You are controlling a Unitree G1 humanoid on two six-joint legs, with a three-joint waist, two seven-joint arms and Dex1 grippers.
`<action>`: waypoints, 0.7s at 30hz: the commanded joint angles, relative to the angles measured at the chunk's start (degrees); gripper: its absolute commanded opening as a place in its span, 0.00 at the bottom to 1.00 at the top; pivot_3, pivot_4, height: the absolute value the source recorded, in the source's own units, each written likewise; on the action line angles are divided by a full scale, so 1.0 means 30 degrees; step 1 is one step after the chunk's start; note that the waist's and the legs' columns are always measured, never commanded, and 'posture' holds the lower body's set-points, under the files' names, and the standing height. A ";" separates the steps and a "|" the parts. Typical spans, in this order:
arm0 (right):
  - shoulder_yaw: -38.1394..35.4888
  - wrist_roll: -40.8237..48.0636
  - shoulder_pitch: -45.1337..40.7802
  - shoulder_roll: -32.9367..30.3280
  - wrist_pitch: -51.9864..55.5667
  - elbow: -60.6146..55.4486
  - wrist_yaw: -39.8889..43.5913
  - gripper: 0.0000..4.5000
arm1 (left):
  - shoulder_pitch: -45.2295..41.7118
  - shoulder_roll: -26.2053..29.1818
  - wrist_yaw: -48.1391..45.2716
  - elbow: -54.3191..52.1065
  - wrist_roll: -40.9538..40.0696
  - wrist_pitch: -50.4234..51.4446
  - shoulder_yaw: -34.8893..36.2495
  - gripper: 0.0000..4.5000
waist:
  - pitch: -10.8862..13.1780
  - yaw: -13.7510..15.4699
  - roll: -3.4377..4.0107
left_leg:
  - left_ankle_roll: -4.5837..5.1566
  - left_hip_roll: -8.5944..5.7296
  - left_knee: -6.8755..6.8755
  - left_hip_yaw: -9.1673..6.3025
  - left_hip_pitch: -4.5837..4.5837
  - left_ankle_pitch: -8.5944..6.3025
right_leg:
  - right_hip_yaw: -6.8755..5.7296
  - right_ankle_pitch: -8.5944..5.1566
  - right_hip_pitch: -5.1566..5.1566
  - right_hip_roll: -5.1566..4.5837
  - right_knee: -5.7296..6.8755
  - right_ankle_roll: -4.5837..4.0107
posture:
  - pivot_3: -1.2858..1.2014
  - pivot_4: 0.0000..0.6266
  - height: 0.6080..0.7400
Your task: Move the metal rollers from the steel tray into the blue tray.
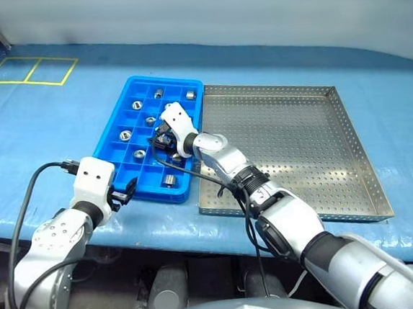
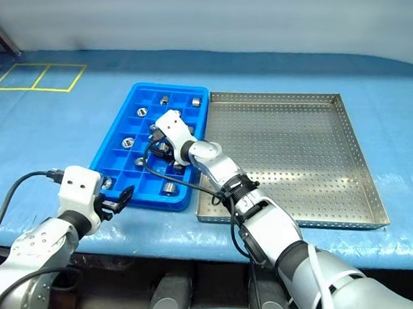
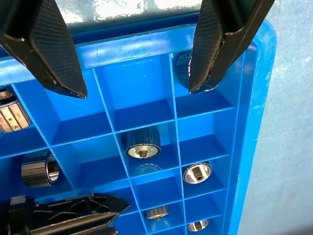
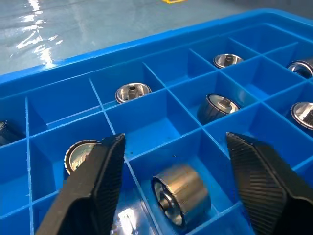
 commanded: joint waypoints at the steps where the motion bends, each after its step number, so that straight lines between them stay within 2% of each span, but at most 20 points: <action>1: -0.0131 0.0009 0.0053 0.1980 -0.0882 -0.1687 -0.0556 0.82 | -0.0595 0.0031 -0.0149 -0.0100 0.0040 -0.0376 -0.0422 0.80 | 0.0000 -0.0013 -0.0001 | -0.0005 0.0000 0.0000 -0.0002 -0.0001 0.0003 | 0.0000 0.0000 0.0000 0.0000 0.0000 0.0000 | 0.67 0.24 1.00; 3: -0.0080 0.0183 0.0807 0.1527 -0.0475 -0.3108 -0.0404 0.82 | -0.0933 -0.0023 -0.0205 0.0136 0.0074 -0.0597 -0.0742 0.80 | 0.0000 -0.0043 0.0000 | -0.0008 0.0000 0.0000 -0.0001 -0.0002 0.0004 | 0.0000 0.0000 0.0002 -0.0001 -0.0003 0.0000 | 0.67 0.24 1.00; 7: 0.0008 0.0464 0.3925 -0.0393 0.1301 -0.9447 -0.0207 0.82 | -0.1913 -0.0372 -0.0352 0.0929 0.0065 -0.1249 -0.1382 0.80 | -0.0005 -0.0038 -0.0006 | -0.0012 -0.0002 -0.0014 -0.0016 -0.0004 0.0004 | -0.0006 -0.0007 0.0013 -0.0004 -0.0012 -0.0004 | 0.65 0.24 1.00; 12: -0.0445 0.1335 0.9301 -0.4337 0.6142 -1.9461 0.1070 0.82 | -0.2600 -0.0212 -0.1100 0.1916 -0.0044 -0.2023 -0.2176 0.80 | -0.0002 -0.0080 -0.0001 | -0.0044 -0.0037 0.0012 -0.0029 -0.0056 0.0018 | -0.0007 -0.0002 0.0009 -0.0045 -0.0032 0.0008 | 0.61 0.24 1.00; 15: -0.0796 0.1589 1.1792 -0.6549 0.8816 -2.3502 0.1225 0.82 | -0.2822 0.0163 -0.1687 0.2593 -0.0035 -0.2303 -0.2394 0.80 | -0.0003 -0.0351 -0.0002 | -0.0046 -0.0041 0.0031 -0.0014 -0.0045 0.0018 | -0.0003 -0.0003 0.0010 -0.0057 -0.0023 0.0015 | 0.59 0.24 1.00; 21: -0.1479 0.2297 1.5115 -0.9403 1.1484 -2.7784 0.1656 0.82 | -0.3275 0.1324 -0.3344 0.3583 -0.0087 -0.2999 -0.2727 0.80 | -0.0003 -0.1534 0.0004 | -0.0045 0.0010 0.0034 0.0020 -0.0010 0.0018 | 0.0003 -0.0005 0.0002 -0.0026 0.0002 0.0010 | 0.56 0.24 1.00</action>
